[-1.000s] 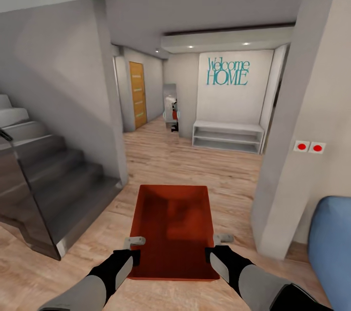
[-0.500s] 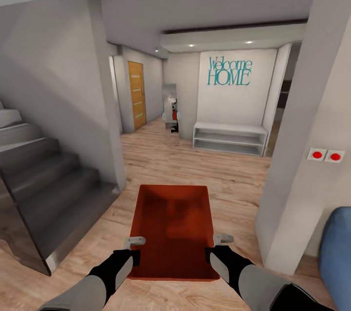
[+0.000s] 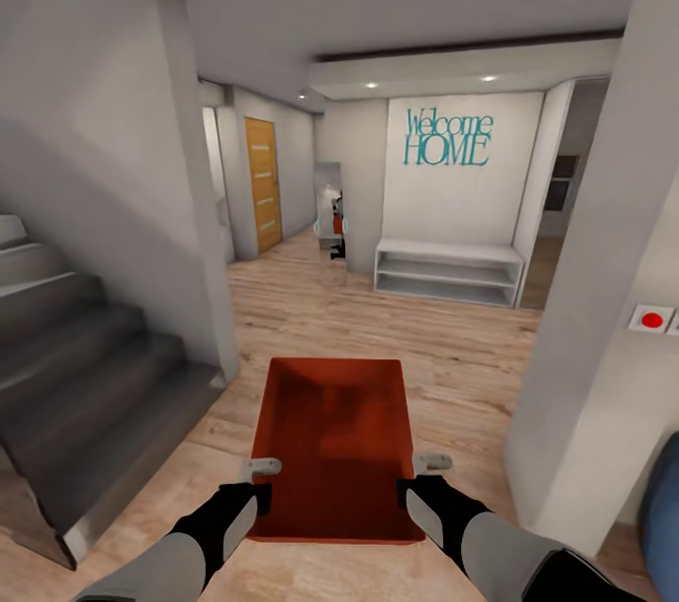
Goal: Move the two storage containers from the living room to the garage. In the garage, place one container on the floor and stack the other container on top of it (either order is fine).
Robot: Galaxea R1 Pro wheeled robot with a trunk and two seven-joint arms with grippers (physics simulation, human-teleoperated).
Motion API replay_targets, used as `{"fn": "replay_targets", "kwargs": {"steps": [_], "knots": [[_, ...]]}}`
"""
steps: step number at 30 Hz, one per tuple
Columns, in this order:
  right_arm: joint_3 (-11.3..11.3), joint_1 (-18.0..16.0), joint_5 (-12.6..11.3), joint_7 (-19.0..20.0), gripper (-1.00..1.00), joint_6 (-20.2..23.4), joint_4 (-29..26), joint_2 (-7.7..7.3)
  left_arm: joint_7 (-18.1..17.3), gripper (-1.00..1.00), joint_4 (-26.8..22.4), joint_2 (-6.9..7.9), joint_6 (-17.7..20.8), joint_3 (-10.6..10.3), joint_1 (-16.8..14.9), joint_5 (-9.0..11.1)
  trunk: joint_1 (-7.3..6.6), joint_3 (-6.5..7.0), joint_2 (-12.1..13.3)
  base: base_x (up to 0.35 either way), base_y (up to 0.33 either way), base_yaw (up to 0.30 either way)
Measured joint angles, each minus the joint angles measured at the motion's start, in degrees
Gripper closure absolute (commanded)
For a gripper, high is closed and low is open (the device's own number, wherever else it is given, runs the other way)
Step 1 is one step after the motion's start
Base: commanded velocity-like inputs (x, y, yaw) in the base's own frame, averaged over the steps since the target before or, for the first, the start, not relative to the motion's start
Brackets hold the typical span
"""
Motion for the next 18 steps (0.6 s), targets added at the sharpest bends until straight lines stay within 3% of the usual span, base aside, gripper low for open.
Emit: {"fn": "replay_targets", "kwargs": {"steps": [18], "knots": [[0.0, 0.0, 0.1, 0.0, 1.00, 0.1, 0.0, 0.01, 0.0, 1.00, 0.1, 0.00, 0.0, 0.1, 0.0, 0.0, 0.00, 0.00, 0.0, 0.322, 0.000, 0.000]]}}
